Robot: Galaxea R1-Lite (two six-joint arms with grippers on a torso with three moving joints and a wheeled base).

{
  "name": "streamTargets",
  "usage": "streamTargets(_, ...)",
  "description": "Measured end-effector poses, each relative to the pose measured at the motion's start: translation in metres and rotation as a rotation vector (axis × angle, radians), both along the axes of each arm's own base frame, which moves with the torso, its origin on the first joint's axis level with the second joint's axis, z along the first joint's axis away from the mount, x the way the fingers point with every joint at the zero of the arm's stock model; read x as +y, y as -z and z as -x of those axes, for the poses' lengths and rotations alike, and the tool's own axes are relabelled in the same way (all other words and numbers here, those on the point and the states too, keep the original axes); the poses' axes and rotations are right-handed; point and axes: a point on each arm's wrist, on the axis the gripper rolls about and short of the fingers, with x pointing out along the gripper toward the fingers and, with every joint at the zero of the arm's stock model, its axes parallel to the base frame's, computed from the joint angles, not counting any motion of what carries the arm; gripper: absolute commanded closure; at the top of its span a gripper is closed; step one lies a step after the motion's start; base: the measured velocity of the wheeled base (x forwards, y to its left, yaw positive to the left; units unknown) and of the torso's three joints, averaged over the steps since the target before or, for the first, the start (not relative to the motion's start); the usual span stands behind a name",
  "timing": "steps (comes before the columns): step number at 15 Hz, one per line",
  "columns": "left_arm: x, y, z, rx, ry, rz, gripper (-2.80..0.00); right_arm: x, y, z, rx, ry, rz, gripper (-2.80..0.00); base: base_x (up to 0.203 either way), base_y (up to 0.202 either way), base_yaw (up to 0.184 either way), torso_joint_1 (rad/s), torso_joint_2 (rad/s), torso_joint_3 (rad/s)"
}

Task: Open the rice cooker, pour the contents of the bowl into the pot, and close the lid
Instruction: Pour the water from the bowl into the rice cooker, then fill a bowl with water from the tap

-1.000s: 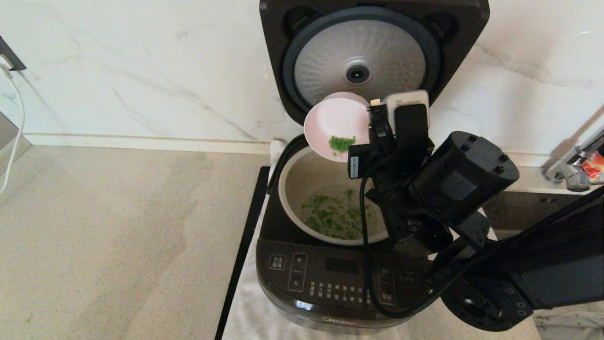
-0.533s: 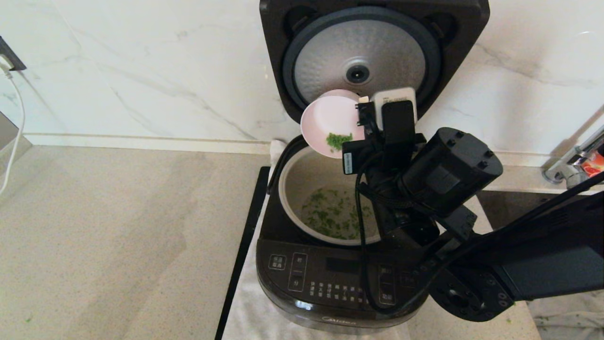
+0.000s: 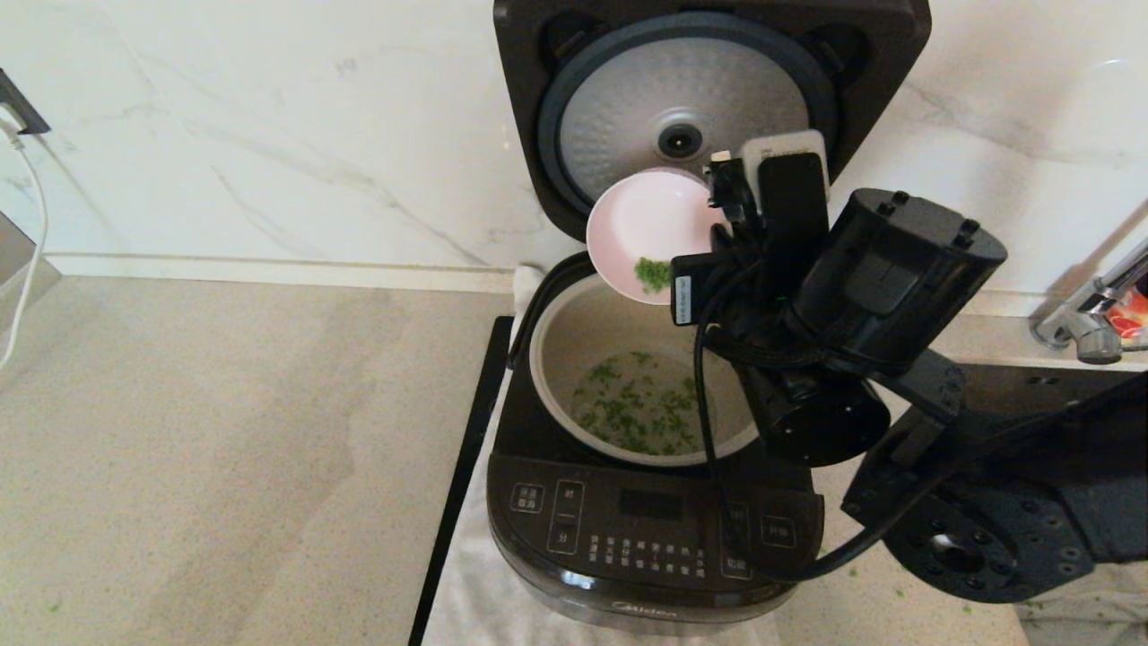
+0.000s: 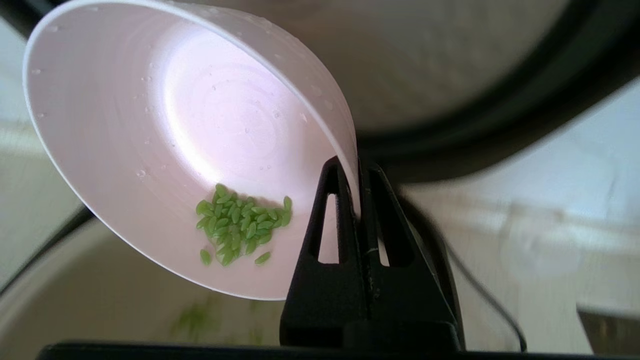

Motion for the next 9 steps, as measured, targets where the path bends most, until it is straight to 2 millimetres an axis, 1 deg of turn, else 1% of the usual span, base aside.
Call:
streamTargets(3,0.000,0.000,0.000,0.000,-0.001,0.000,0.00,-0.019,-0.009,0.008,0.140,-0.043,-0.035,0.00,0.000,0.000,0.000,0.000,0.00,0.000)
streamTargets(6,0.000,0.000,0.000,0.000,-0.001,0.000,0.00,-0.047,-0.023,0.013,0.303,-0.090,-0.117,0.00,0.000,0.000,0.000,0.000,0.00,0.000)
streamTargets(9,0.000,0.000,0.000,0.000,-0.001,0.000,0.00,-0.086,-0.034,0.014,0.473,-0.101,-0.219,0.00,0.000,0.000,0.000,0.000,0.00,0.000)
